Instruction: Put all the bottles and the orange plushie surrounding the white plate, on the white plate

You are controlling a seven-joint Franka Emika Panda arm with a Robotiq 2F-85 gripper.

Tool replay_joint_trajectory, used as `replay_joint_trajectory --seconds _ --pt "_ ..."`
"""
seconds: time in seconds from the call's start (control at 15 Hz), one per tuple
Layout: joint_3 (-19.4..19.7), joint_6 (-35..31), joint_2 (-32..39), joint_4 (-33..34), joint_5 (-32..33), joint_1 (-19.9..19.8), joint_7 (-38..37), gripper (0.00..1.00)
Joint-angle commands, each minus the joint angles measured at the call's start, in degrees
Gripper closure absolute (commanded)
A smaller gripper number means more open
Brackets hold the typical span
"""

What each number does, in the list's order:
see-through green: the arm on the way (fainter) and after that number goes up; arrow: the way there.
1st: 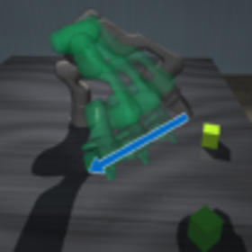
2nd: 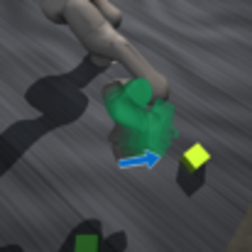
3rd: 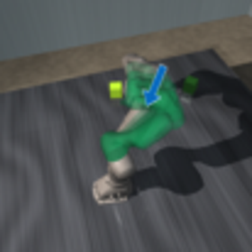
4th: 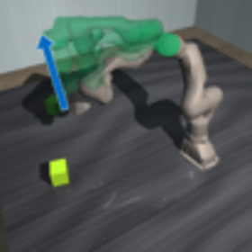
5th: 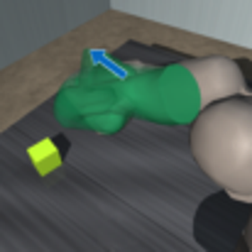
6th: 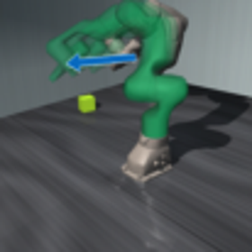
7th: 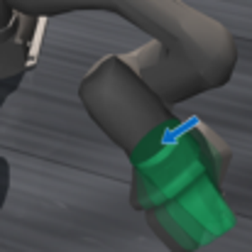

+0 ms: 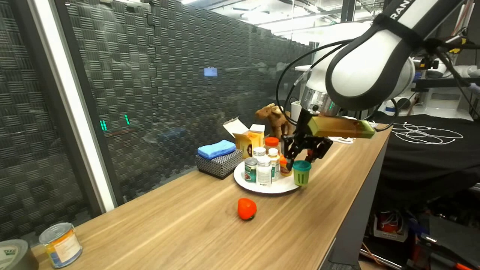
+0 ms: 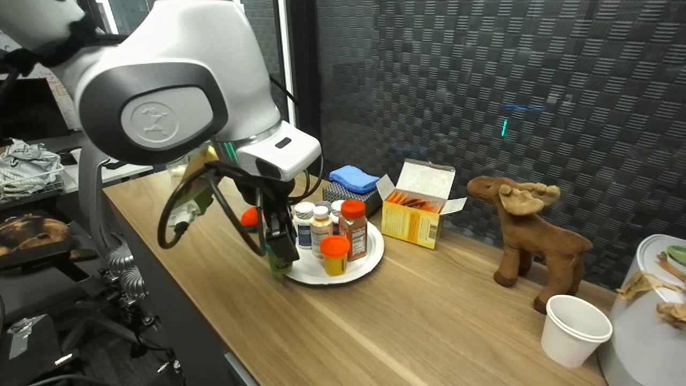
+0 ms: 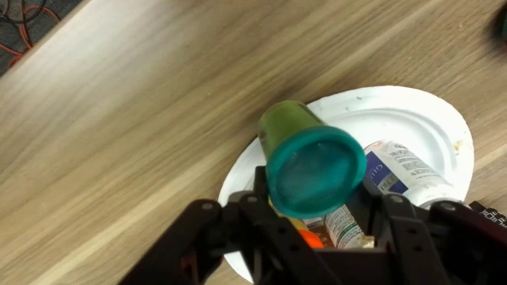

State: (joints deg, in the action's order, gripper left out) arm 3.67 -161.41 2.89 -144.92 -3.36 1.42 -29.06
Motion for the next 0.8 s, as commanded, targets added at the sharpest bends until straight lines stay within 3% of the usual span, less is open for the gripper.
replay_joint_trajectory --seconds 0.0,0.33,0.73 --pt "-1.43 -2.48 2.39 2.60 -5.66 -0.66 4.93 0.74" --pt "-1.82 -4.36 6.49 6.15 -10.12 -1.07 8.82 0.74" --pt "0.09 -8.41 9.37 5.55 -6.77 -0.90 9.63 0.74"
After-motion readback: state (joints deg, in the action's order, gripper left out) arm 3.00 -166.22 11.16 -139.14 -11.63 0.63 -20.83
